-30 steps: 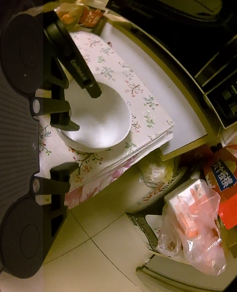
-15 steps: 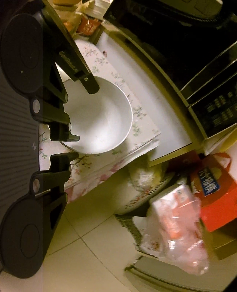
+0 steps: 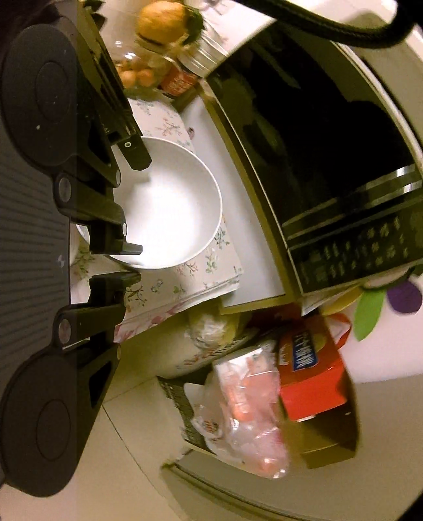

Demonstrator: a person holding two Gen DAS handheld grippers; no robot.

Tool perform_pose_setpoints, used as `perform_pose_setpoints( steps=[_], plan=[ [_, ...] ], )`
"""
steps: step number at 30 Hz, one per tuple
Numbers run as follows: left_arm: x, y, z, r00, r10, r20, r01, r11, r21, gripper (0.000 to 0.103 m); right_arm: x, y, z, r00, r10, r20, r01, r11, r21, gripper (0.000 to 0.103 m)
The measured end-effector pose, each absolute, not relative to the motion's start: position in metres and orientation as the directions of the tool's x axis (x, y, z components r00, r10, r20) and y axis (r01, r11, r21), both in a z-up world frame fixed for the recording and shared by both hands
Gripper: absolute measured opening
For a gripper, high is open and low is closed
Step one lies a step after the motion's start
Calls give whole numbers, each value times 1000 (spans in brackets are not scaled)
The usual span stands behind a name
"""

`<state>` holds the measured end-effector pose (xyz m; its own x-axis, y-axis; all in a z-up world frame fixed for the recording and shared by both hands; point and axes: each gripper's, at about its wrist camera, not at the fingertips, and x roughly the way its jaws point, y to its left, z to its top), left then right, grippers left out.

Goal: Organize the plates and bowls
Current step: 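Lift the white bowl with both tools and carry it beside the plate stack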

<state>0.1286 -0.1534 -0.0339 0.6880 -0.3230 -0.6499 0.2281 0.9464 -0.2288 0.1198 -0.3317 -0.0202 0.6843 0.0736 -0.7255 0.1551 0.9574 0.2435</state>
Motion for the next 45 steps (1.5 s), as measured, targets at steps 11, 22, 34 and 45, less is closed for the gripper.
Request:
perform_pose_setpoints(
  steps=[11,22,34,45],
  plan=[
    [68,-112,-22,684,-293,-668,191,956,-224,6,70,-302,-5,689,136,-712,53,970,236,11],
    [21,-83,-58,587,-283,-758,140,958,-249,6,30,-266,-26,592,197,-781,-77,979,188,12],
    [0,-85,-98,479,-278,-833,142,961,-239,7,6,-260,-73,452,191,-872,-111,981,157,13],
    [-3,-92,-116,464,-258,-847,163,965,-204,7,11,-257,-100,373,159,-914,-117,985,124,13]
  ],
)
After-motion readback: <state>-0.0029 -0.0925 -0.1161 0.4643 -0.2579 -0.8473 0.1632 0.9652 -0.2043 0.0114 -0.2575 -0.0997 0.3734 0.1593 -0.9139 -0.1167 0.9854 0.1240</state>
